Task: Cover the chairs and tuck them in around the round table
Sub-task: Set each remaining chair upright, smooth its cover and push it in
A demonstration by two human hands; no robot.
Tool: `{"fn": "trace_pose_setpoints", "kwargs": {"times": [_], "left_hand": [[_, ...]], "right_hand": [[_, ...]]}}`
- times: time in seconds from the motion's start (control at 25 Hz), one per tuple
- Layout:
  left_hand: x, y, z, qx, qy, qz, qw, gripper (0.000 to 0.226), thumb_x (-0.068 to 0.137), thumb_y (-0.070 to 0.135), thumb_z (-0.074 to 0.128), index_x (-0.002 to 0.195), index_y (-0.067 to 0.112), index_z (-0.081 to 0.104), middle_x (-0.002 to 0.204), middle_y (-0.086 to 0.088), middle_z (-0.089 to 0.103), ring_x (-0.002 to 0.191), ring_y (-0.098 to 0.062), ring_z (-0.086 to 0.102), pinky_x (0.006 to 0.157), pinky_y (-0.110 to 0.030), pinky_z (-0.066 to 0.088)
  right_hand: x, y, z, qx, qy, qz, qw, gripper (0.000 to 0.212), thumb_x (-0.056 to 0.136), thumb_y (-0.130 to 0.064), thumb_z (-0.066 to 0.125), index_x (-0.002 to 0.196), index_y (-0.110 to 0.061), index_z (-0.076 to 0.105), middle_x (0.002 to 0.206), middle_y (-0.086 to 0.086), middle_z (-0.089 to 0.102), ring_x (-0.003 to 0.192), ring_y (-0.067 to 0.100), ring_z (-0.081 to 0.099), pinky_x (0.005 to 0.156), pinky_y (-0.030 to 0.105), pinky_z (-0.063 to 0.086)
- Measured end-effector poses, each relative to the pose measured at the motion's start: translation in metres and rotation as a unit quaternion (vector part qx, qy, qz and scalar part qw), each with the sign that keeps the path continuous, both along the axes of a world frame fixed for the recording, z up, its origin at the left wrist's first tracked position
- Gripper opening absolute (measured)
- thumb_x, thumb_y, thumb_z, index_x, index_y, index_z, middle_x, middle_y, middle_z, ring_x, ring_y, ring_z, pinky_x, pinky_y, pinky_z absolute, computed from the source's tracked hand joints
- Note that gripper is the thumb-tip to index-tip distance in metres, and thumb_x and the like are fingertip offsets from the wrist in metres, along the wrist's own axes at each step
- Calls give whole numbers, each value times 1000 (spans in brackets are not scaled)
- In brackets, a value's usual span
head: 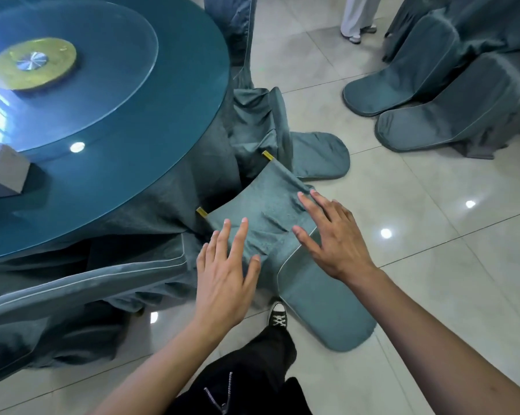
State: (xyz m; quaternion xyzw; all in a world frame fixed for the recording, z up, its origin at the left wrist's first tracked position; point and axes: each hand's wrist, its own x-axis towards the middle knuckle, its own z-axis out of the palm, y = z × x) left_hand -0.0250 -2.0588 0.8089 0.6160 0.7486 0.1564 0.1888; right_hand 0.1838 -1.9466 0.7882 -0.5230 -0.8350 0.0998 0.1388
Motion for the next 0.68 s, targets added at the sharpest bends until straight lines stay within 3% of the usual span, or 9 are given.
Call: {"fn": "trace_pose_setpoints", "kwargs": {"times": [0.32, 0.68], "left_hand": [[75, 71, -9, 13, -24, 18, 999, 63, 101, 48, 32, 158, 36, 9, 167, -3, 12, 152, -26, 13, 122, -46, 16], [115, 80, -16, 11, -46, 129, 991, 63, 101, 47, 35, 158, 35, 11, 167, -4, 13, 152, -25, 15, 122, -46, 16]], "right_hand": [[60, 61, 4, 17, -20, 8, 1000, 63, 100, -60, 33, 154, -29, 29, 157, 4, 35, 139, 20, 35, 120, 39, 25], [75, 94, 0, -5, -38, 125, 991, 64, 100, -59, 34, 155, -28, 29, 158, 4, 35, 142, 19, 35, 119, 41, 26]]}}
